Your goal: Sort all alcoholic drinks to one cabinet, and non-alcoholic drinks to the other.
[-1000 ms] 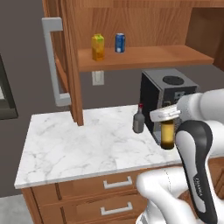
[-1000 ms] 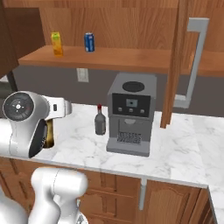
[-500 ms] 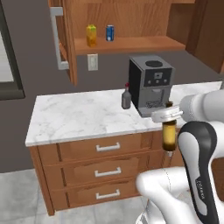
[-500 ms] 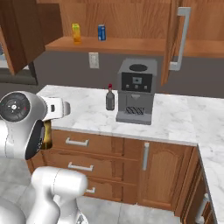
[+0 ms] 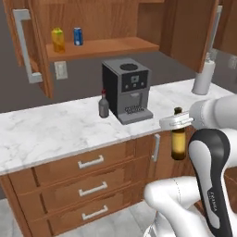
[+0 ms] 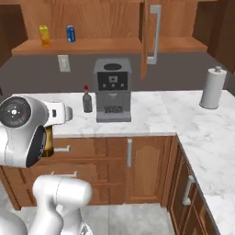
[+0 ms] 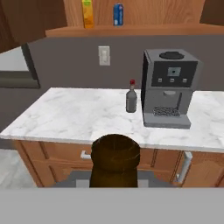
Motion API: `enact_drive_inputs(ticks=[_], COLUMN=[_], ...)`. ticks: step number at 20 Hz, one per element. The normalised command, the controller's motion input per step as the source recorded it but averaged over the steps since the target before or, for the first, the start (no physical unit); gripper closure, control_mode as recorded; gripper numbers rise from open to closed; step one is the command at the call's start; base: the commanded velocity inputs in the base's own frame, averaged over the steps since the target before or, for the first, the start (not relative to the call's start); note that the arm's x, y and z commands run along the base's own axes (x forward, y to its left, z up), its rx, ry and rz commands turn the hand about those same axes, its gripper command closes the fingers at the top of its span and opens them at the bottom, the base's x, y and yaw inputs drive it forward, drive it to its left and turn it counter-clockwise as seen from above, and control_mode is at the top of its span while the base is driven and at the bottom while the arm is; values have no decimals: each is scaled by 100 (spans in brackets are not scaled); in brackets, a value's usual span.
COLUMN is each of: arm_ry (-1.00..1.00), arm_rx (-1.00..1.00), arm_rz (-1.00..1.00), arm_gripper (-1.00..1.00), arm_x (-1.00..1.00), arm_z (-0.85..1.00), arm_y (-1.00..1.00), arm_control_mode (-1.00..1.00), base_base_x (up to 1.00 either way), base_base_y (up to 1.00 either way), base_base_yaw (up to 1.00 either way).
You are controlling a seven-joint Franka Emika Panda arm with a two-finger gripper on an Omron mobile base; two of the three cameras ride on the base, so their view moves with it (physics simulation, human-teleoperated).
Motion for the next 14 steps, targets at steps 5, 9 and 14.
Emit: enact_drive_inputs(ticks=[5,9,14], arm_ry=[0,0,0], arm_rx=[0,0,0], arm_rz=[0,0,0], arm_gripper=[100,100,100], arm_x=[0,0,0], arm_z=[0,0,0], arm_y=[0,0,0], arm_control_mode=[100,100,100], base_base_x=[0,-5,-4], base_base_y=[0,0,-2], base_base_yaw=[-54,-47,-41])
